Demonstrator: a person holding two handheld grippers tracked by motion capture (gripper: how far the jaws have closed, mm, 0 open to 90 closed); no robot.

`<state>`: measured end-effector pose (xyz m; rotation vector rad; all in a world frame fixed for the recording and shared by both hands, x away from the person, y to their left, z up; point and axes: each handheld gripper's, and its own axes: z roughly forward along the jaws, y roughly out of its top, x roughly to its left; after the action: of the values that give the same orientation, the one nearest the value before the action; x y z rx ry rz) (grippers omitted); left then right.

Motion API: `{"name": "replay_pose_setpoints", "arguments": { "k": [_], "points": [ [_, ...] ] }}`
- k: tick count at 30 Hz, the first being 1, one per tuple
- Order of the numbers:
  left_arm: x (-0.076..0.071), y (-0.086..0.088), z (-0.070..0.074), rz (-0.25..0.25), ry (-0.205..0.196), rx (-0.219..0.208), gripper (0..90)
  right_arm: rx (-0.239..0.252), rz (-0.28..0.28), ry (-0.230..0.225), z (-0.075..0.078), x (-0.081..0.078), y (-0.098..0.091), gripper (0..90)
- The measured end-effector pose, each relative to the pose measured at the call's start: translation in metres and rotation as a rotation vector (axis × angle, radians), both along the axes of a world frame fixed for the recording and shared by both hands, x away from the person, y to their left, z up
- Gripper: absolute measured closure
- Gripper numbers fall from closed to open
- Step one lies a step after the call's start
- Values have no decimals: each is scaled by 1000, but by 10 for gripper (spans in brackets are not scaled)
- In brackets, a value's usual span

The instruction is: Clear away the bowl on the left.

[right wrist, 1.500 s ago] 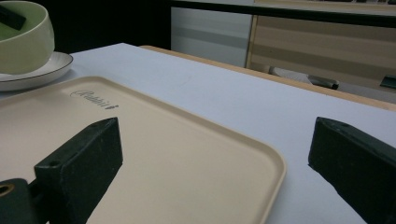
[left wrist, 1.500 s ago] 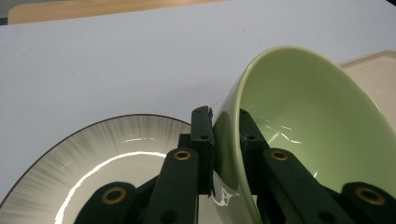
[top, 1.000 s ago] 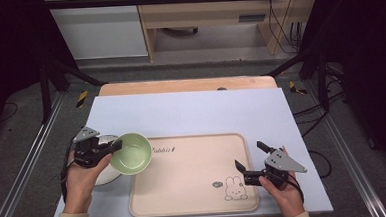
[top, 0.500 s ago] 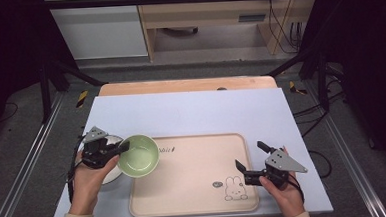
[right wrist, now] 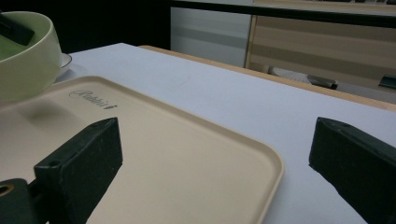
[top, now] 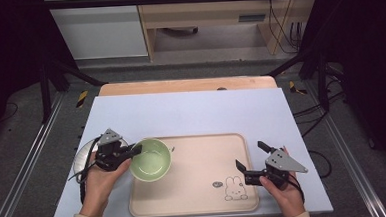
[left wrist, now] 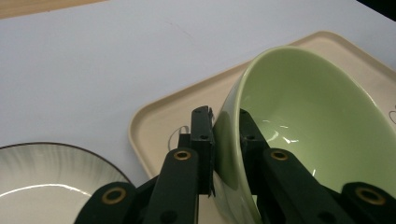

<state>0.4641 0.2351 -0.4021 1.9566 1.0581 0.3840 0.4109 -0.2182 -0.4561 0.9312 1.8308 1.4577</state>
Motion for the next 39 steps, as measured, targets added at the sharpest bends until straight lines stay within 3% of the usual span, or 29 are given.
{"name": "replay_pose_setpoints", "arguments": {
  "k": [5, 13, 17, 24, 33, 39],
  "points": [
    [-1, -10, -2, -2, -17, -8, 810, -3, 4, -1, 0, 0, 1, 28],
    [-2, -23, -9, -32, 27, -74, 811, 3, 1, -3, 1, 0, -1, 28],
    [-3, -34, -13, -57, 38, -66, 810, 4, 0, -1, 1, 0, -2, 28],
    [-10, -54, -12, -106, 20, -19, 810, 5, 2, -4, 1, 0, -3, 29],
    [-11, -64, -21, -115, 33, -12, 810, 7, 3, 0, 0, 0, -1, 28],
    [-10, -63, -23, -108, 40, -34, 810, 5, 0, 5, 0, 1, -2, 28]
  ]
}}
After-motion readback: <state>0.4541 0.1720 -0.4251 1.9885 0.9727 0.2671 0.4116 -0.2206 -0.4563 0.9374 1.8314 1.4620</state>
